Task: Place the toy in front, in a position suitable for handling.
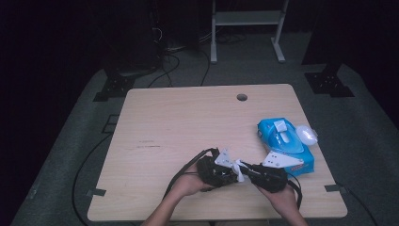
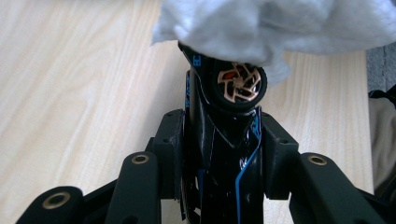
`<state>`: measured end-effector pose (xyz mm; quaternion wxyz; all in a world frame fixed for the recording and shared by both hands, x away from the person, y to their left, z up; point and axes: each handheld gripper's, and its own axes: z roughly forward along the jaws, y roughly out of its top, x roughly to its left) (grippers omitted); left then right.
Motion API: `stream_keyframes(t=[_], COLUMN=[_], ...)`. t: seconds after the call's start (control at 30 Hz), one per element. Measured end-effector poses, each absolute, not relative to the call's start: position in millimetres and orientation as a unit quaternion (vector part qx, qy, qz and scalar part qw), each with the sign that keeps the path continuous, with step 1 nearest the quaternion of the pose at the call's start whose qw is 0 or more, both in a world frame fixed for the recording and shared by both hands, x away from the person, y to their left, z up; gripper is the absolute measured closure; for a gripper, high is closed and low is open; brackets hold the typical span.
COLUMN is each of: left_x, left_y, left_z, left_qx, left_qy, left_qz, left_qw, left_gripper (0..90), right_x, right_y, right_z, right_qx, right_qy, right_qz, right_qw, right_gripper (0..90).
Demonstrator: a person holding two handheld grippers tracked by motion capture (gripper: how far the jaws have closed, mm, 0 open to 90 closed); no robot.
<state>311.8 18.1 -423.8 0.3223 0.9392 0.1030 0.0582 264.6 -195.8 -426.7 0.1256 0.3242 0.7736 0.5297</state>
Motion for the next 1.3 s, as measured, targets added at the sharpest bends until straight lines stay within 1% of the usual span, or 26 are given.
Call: stream_keyframes(t=[0.13,0.2,0.27,0.47,0.53,0.7,0.83,0.9,0.97,1.03,1.1,1.2,1.3], left_x=[313,312,312,311,310,300,292,286,285,284,284,285,286], left_y=[16,16,16,20,25,58,73,85,90,93,94,95,95], left_z=[-427,-426,-426,-427,-428,-437,-445,-452,-454,-454,-456,-458,-459], left_qx=[0.944,0.947,0.947,0.945,0.942,0.928,0.922,0.919,0.921,0.921,0.920,0.918,0.917], left_qy=[0.104,0.097,0.098,0.100,0.105,0.128,0.138,0.144,0.146,0.144,0.145,0.147,0.144], left_qz=[0.061,0.069,0.071,0.069,0.069,0.067,0.075,0.081,0.077,0.076,0.071,0.066,0.068], left_qw=[0.307,0.297,0.298,0.304,0.311,0.344,0.353,0.357,0.353,0.353,0.358,0.362,0.366], left_gripper=[57.8,60.1,60.0,58.3,56.5,50.9,50.6,52.5,54.1,59.6,63.9,65.2,65.7], right_x=[265,266,268,267,266,266,267,266,266,266,264,263,260], right_y=[-188,-180,-181,-181,-181,-180,-180,-180,-179,-178,-174,-168,-146], right_z=[-431,-439,-440,-441,-441,-441,-440,-440,-440,-439,-436,-432,-425], right_qx=[0.318,0.313,0.320,0.318,0.319,0.319,0.319,0.318,0.319,0.320,0.314,0.302,0.274], right_qy=[0.783,0.796,0.792,0.793,0.794,0.796,0.796,0.797,0.797,0.800,0.805,0.806,0.814], right_qz=[0.521,0.504,0.508,0.506,0.504,0.502,0.501,0.500,0.499,0.494,0.486,0.492,0.497], right_qw=[0.119,0.123,0.113,0.116,0.115,0.116,0.116,0.118,0.119,0.121,0.131,0.131,0.123], right_gripper=[82.1,82.2,82.3,82.4,82.3,82.3,82.3,82.3,82.3,82.3,82.3,82.3,82.3])
